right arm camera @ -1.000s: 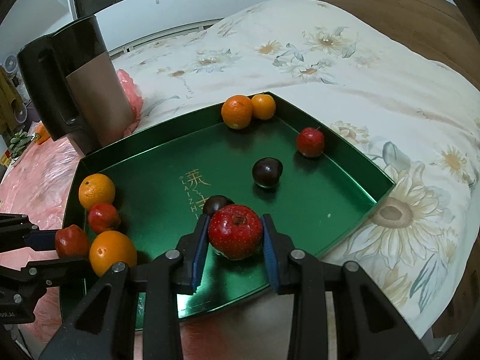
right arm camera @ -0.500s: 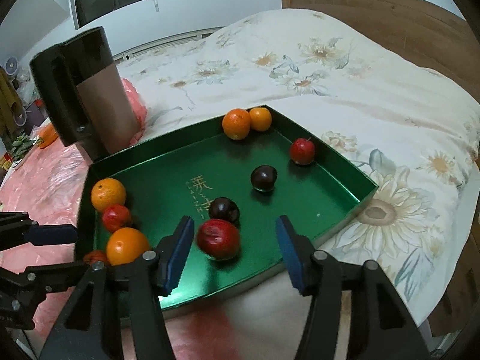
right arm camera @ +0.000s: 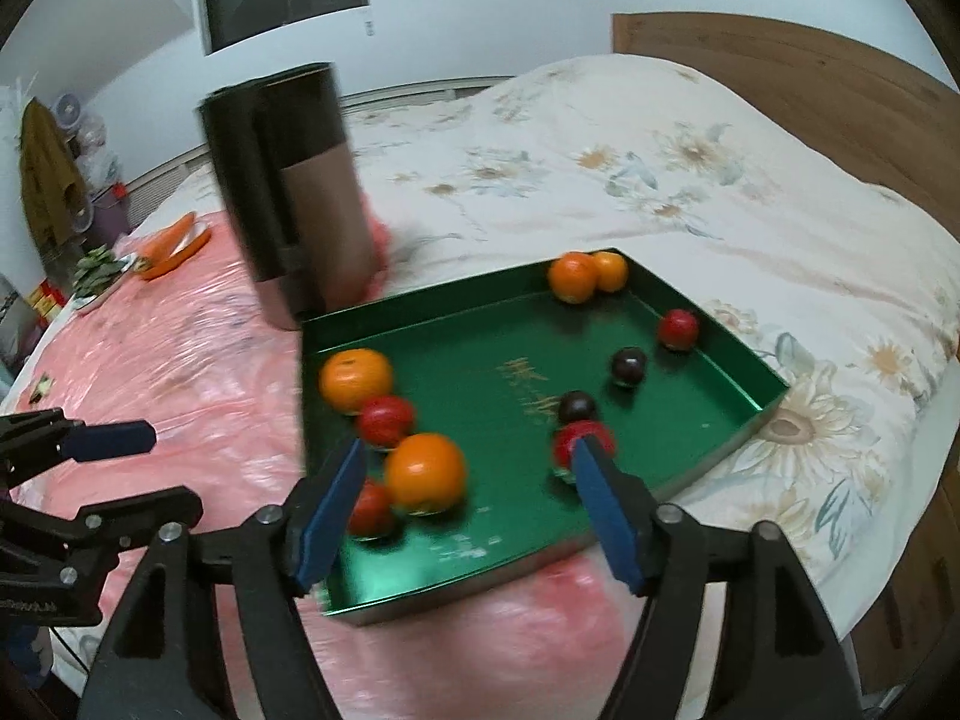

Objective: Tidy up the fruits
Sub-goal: 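Open the right tool releasing its apple while the left tool releases its apple, then move both open tools back away from the green tray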

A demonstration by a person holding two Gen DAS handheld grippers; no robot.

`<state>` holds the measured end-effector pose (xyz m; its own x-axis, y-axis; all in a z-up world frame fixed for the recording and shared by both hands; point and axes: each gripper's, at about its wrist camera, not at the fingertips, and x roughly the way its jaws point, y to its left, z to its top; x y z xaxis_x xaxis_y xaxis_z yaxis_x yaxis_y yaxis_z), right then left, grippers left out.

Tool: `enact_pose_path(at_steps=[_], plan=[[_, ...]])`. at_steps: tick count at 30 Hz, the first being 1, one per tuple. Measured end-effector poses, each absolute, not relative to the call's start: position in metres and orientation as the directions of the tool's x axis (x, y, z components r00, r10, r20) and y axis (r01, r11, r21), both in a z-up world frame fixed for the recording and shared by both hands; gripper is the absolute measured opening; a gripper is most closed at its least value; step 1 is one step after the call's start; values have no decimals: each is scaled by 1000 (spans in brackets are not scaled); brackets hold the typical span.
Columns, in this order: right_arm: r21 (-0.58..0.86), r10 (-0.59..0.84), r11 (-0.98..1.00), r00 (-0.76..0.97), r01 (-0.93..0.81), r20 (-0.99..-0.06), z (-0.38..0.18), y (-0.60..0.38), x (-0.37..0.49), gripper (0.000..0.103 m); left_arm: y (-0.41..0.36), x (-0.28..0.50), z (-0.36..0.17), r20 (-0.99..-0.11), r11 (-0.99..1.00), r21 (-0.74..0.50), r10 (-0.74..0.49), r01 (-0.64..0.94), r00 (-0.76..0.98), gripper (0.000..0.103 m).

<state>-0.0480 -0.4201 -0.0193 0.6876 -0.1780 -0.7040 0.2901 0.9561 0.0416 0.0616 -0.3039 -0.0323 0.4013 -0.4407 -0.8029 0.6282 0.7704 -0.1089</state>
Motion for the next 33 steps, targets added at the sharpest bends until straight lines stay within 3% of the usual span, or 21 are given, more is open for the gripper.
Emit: enact_pose_path(at_steps=[2,15,21,33], plan=[[45,-161,962,693,269,-703,-18,-405,-48,103,-291,58,-31,-797,790,-99,-427,605,427,79],[23,-89,989,712,147,-696,-12,-317,-45,103,-187,31,-18,-756,890,-58,-335,453,563,79],[9,-72,994,722,108,-688,-10,-277,-41,103,-138,20,-8,-714,931,-45,-283,362,641,90],[-21,-83,995,741,93,-667,-3,-227,-43,103,-71,2,-2,-674,967,-44,-215,253,707,92]])
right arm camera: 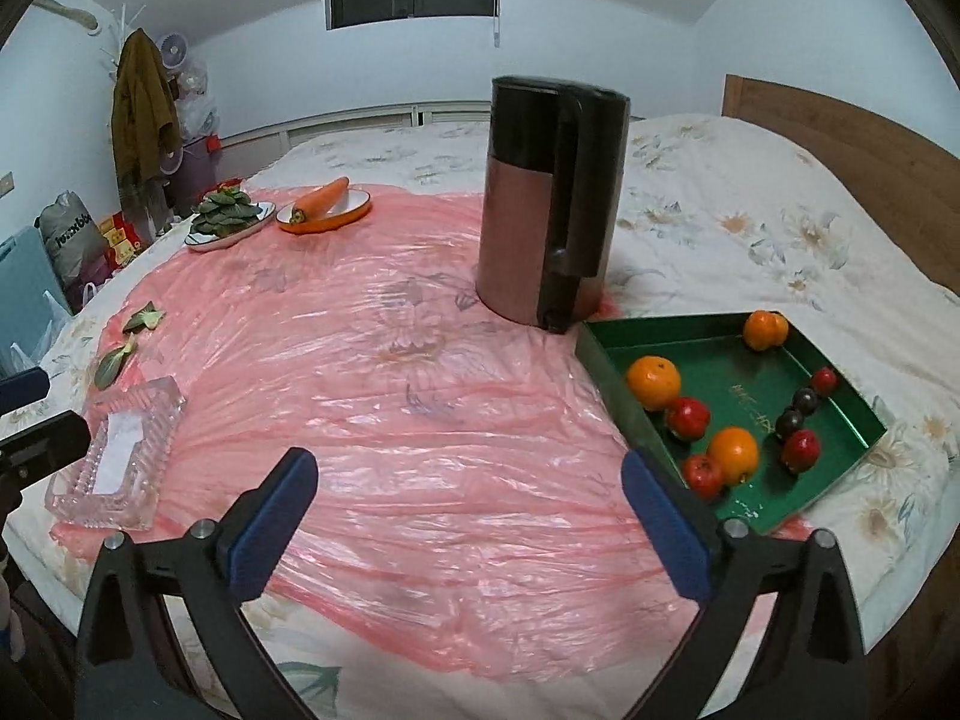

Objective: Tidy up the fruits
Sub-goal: 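Move both open tools back away from the green tray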

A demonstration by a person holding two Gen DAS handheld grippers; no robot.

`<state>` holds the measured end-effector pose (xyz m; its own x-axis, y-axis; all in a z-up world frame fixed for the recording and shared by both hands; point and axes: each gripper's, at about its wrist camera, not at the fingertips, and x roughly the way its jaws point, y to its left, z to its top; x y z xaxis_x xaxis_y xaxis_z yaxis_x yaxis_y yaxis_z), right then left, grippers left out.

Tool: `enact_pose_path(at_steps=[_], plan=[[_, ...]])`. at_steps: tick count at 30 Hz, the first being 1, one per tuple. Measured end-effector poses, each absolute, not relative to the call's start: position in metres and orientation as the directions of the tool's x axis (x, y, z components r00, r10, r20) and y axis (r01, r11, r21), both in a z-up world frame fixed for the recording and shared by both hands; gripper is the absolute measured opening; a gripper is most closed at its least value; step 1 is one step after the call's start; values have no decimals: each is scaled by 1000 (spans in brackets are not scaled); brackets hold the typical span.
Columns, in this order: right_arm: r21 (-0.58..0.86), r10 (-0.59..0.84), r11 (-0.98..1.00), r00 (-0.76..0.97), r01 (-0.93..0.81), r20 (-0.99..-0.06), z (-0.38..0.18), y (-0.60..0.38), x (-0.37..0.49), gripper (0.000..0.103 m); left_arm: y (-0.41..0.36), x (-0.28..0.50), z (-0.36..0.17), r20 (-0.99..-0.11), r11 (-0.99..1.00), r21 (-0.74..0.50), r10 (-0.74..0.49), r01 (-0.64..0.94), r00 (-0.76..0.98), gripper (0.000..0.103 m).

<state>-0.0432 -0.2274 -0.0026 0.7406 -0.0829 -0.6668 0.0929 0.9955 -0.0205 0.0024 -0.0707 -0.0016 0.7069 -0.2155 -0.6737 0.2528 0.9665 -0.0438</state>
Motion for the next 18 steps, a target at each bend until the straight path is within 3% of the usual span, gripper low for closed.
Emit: enact_pose_path(at_steps=[18], plan=[[-42,-108,994,764,106,-636,7,-209,-52,103,-61,-9,1,-656,966,-26,-212,259,724,92]])
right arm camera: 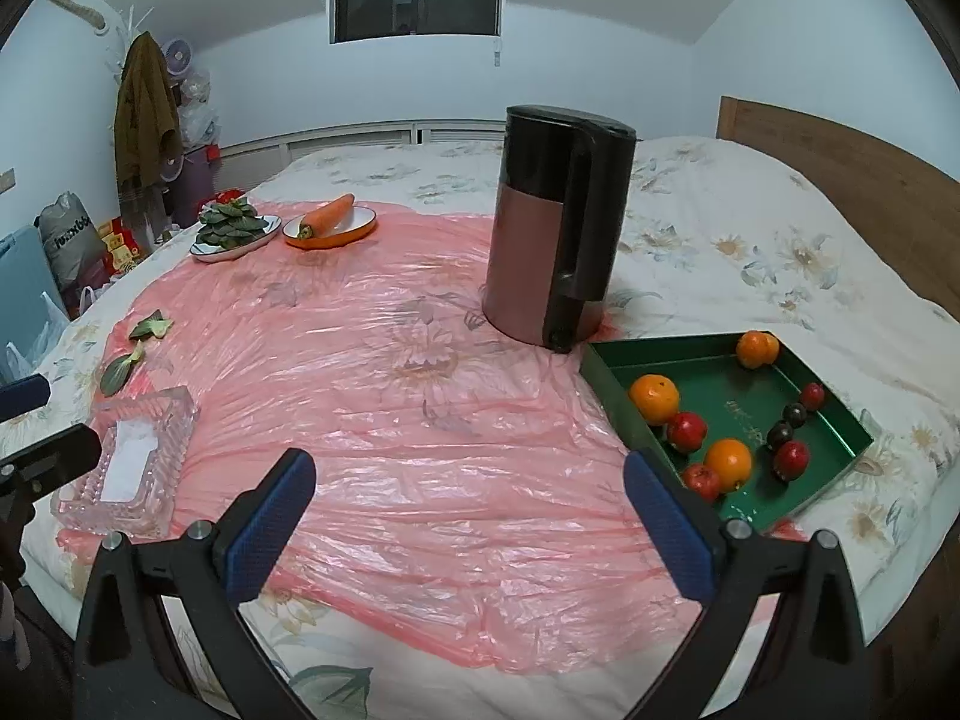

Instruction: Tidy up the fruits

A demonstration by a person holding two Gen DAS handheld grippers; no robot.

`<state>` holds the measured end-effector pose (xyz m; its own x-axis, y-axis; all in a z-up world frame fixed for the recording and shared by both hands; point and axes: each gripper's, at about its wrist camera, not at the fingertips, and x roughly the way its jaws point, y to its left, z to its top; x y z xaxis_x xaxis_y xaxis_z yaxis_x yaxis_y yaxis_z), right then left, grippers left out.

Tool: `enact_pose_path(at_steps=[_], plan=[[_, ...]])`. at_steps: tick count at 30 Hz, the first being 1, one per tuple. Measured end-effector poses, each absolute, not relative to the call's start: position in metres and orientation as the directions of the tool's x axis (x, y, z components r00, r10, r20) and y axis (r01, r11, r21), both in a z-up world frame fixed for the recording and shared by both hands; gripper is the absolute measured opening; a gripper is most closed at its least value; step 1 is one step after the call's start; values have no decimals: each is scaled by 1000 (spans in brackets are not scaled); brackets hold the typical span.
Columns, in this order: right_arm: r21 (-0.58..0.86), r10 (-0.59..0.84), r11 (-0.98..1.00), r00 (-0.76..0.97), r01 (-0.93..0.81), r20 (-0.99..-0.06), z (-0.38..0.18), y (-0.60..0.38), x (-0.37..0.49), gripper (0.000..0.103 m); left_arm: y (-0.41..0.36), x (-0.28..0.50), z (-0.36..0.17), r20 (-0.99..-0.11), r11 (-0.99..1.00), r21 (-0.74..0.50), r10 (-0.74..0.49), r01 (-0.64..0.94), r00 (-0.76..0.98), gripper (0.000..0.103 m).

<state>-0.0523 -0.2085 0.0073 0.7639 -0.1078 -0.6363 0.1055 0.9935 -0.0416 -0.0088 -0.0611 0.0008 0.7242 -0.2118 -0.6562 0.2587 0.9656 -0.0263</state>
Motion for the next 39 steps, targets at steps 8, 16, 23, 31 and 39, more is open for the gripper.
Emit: enact_pose_path(at_steps=[8,16,23,31,39], plan=[[-45,-112,993,762,108,-637,7,-210,-53,103,-60,-9,0,-657,965,-34,-218,261,722,92],[-61,-119,993,762,105,-636,8,-209,-54,103,-58,-8,1,-654,964,-52,-229,259,721,92],[-70,-125,992,760,104,-638,10,-209,-55,103,-56,-10,2,-651,964,-63,-235,257,722,92],[-78,-129,992,759,103,-638,10,-208,-56,103,-53,-11,2,-649,966,-75,-235,246,723,101],[-86,-137,991,763,107,-631,15,-211,-57,103,-50,-11,0,-655,972,-58,-209,228,726,101]])
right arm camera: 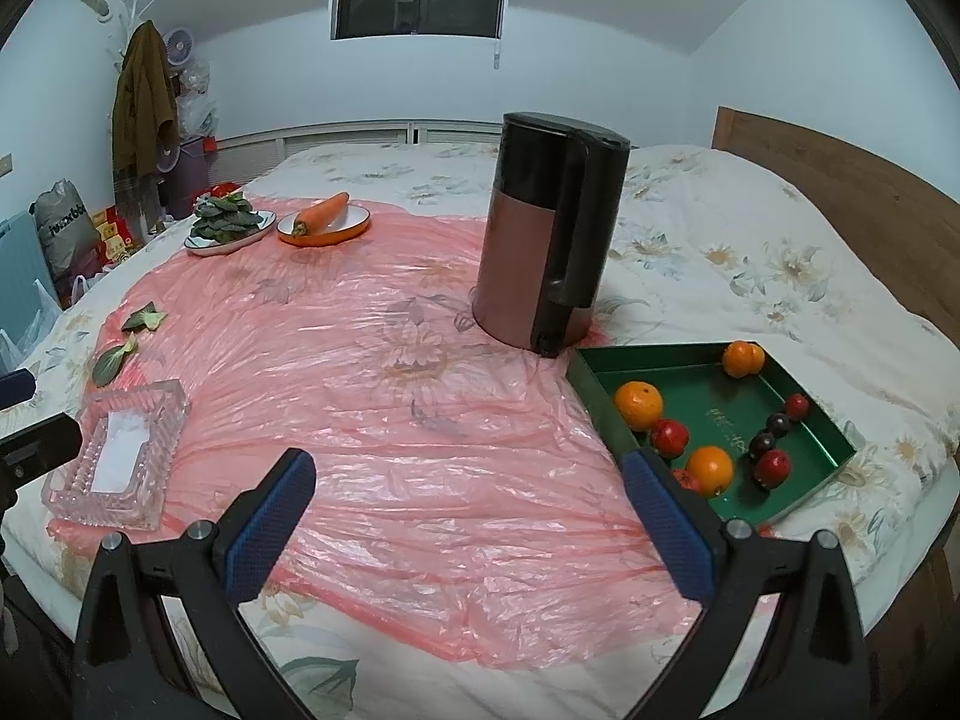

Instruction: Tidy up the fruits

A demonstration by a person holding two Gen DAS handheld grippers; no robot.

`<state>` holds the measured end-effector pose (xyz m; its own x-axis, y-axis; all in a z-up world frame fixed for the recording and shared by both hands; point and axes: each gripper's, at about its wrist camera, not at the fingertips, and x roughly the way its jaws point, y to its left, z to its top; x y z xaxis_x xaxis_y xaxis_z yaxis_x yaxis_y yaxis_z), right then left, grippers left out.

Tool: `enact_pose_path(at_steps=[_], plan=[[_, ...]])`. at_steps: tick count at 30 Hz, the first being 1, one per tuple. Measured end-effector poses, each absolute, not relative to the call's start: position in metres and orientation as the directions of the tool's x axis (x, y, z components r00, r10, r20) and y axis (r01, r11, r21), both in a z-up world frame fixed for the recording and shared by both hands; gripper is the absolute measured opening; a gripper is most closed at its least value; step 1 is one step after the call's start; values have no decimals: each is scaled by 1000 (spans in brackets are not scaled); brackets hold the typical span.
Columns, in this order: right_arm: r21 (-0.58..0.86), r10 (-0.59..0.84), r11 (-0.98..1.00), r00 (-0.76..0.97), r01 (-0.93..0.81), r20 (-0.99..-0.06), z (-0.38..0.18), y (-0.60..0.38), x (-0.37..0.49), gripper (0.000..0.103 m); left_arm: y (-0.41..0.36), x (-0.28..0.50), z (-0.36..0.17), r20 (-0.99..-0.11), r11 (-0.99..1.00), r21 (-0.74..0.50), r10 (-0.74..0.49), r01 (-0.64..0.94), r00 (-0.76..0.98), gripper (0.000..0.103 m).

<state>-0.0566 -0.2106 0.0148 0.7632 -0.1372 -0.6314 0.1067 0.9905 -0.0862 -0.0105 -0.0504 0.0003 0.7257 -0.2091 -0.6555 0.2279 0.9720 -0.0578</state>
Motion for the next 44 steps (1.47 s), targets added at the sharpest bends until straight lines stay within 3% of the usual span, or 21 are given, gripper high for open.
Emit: enact_pose_path(at_steps=[44], plan=[[-104,-149,989,755,107,-638,10,-211,-54,103,-55,-10,-1,-655,974,-24,-186,226,732,101]])
